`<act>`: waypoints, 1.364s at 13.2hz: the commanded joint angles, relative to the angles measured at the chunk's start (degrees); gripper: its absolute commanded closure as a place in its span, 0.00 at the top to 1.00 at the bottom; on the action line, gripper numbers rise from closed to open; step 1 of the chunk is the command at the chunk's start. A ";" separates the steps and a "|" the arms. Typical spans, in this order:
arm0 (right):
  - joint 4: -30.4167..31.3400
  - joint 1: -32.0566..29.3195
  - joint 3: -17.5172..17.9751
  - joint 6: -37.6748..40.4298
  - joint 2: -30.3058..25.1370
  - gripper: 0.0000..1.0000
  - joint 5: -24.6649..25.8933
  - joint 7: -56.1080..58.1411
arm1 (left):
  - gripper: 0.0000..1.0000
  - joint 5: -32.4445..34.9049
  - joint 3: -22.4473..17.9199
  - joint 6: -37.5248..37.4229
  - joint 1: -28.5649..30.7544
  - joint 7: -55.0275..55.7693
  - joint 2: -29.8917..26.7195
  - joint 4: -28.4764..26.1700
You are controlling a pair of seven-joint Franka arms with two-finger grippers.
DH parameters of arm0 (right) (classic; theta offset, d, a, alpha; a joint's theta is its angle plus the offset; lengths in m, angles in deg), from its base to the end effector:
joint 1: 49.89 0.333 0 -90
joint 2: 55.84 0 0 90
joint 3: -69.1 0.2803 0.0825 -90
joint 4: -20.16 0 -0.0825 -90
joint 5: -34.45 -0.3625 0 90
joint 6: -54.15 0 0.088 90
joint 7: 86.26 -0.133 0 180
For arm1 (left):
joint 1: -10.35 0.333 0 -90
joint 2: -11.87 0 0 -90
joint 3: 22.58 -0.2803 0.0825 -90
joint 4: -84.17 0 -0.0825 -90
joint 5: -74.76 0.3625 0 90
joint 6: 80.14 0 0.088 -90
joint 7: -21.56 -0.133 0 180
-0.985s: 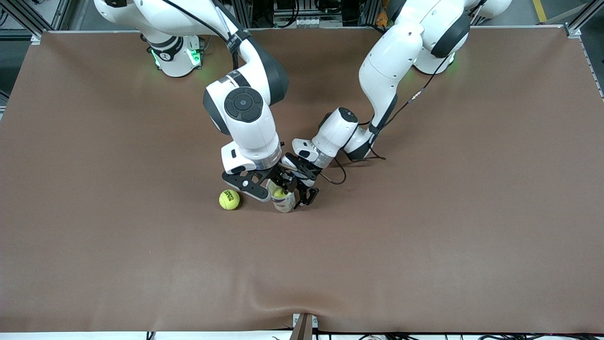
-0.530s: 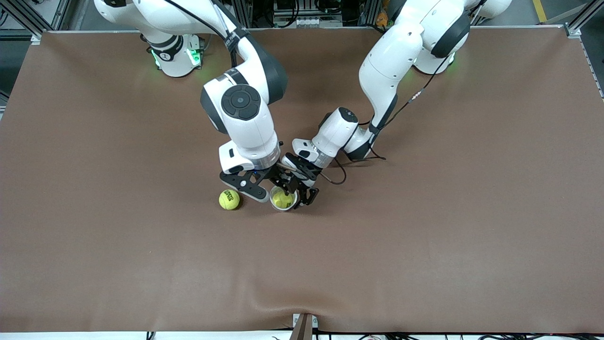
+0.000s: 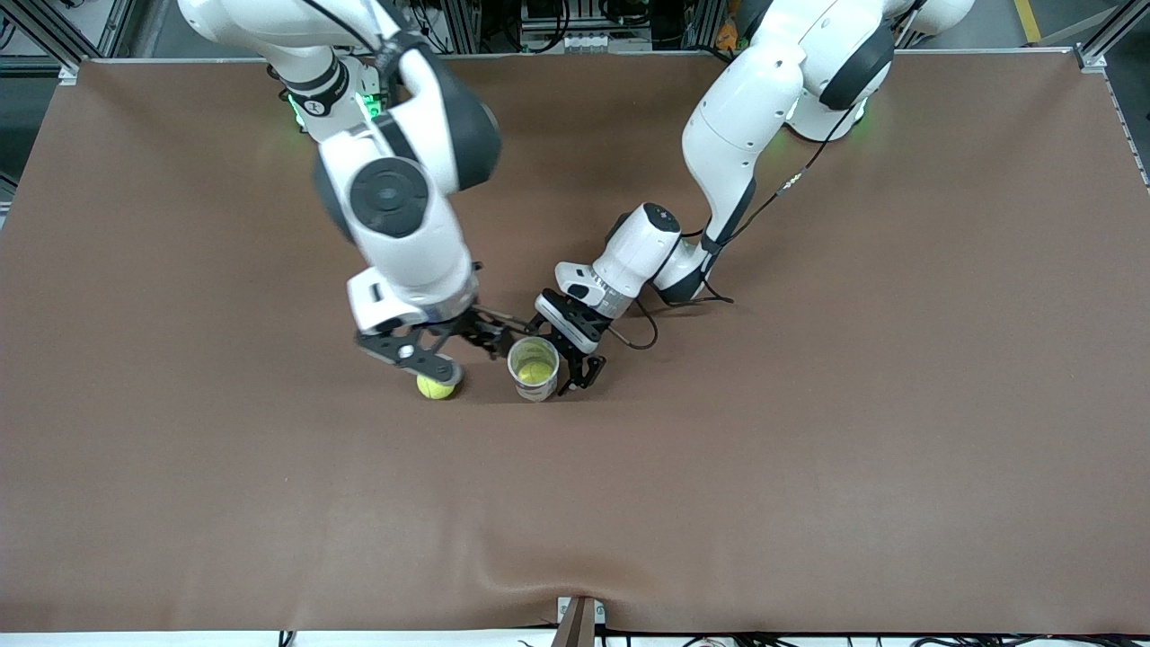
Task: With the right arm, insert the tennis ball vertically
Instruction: 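Open the right gripper to drop the ball into the can, withdraw, then lower the right gripper onto the second yellow ball and grasp it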
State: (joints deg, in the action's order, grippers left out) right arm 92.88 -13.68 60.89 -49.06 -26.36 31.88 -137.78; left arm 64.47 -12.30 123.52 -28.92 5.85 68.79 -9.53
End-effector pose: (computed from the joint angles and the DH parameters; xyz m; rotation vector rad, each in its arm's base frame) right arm 0.5820 0.3352 0.4115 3.0725 -0.6247 0.0537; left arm 0.4833 -0.4903 0.1345 2.3379 -0.9649 1.1522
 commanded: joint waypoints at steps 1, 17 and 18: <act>0.75 -2.71 0.74 1.70 -1.27 1.00 -0.77 3.96 | 1.00 0.71 0.00 -0.11 -0.19 0.25 -1.37 -1.48; 18.93 -8.43 0.92 -13.92 3.39 1.00 -3.05 26.56 | 1.00 0.71 0.00 -0.11 -0.98 0.34 -0.58 -1.40; 19.91 -8.43 0.92 -15.07 4.18 1.00 -3.14 26.56 | 1.00 0.71 0.00 -0.11 -0.98 0.34 -0.50 -1.39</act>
State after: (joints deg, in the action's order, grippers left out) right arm 109.33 -22.05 61.82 -61.41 -21.68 29.95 -112.18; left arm 64.47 -12.25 123.48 -29.73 5.85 68.80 -10.34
